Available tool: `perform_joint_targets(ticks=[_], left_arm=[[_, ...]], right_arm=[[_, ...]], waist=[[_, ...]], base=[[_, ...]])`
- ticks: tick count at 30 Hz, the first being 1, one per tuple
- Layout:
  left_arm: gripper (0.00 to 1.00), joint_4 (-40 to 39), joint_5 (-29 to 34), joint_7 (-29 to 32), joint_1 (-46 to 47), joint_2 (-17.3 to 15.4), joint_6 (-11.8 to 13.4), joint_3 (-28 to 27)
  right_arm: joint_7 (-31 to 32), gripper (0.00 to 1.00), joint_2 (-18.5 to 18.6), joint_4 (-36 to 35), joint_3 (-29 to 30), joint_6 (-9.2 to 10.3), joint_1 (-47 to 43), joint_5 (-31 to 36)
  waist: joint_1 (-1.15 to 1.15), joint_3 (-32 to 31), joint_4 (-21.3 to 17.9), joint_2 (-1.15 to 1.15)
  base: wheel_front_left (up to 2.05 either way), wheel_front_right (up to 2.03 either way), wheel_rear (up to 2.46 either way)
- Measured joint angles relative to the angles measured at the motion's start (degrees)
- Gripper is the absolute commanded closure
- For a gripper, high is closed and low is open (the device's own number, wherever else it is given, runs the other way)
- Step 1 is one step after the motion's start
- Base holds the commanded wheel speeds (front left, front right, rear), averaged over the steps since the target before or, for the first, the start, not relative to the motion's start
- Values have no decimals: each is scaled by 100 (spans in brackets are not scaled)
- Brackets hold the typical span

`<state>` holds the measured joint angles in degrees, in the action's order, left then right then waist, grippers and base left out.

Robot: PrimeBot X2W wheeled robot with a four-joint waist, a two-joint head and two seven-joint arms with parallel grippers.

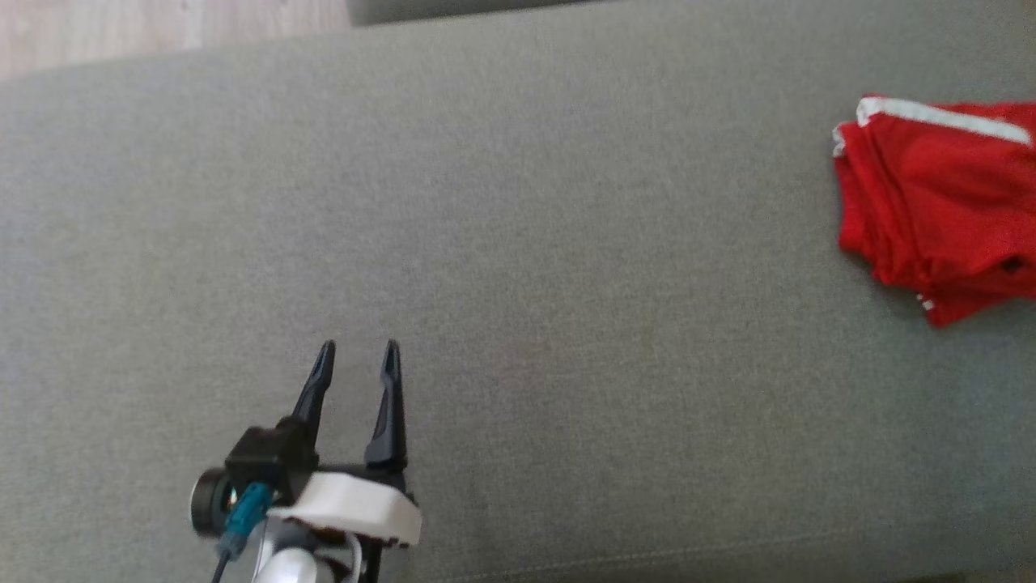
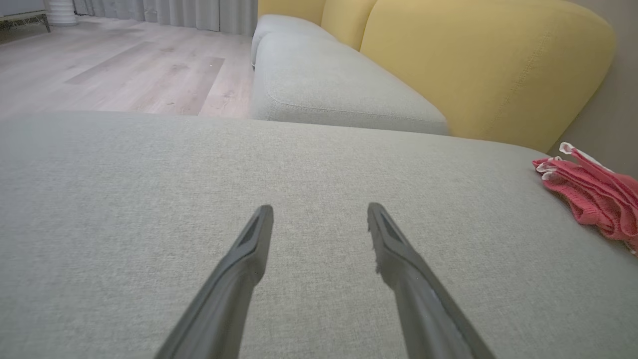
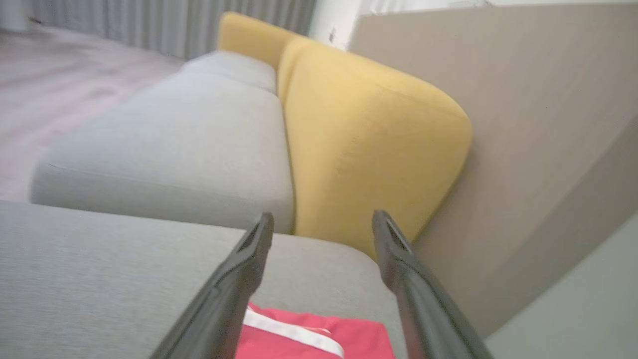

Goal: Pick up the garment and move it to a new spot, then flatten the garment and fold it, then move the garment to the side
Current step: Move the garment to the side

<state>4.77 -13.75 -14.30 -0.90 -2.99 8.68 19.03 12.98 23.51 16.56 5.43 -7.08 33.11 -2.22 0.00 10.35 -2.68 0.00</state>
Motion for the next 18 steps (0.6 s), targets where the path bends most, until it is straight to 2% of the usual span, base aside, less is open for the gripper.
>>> perform_joint_targets(ticks=[2, 8, 14, 18], left_arm=[[0, 24, -8, 0, -48, 0, 34, -32], [0, 109, 9, 0, -275, -1, 97, -204], [0, 361, 111, 0, -510, -14, 97, -477], [0, 521, 158, 0, -648, -27, 29, -527]], right_arm=[[-58, 0, -126, -216, -1, 0, -230, -70], [-615, 0, -956, -1216, -92, -1, -1758, -147], [-1285, 0, -1808, -1403, -141, 0, -3081, 79], [-1836, 0, -2016, -1247, -153, 0, -3674, 141]], waist=[[0, -77, 14, 0], [0, -499, 193, 0], [0, -810, 438, 0], [0, -996, 576, 0]], base=[[0, 0, 0], [0, 0, 0], [0, 0, 0], [0, 0, 0]])
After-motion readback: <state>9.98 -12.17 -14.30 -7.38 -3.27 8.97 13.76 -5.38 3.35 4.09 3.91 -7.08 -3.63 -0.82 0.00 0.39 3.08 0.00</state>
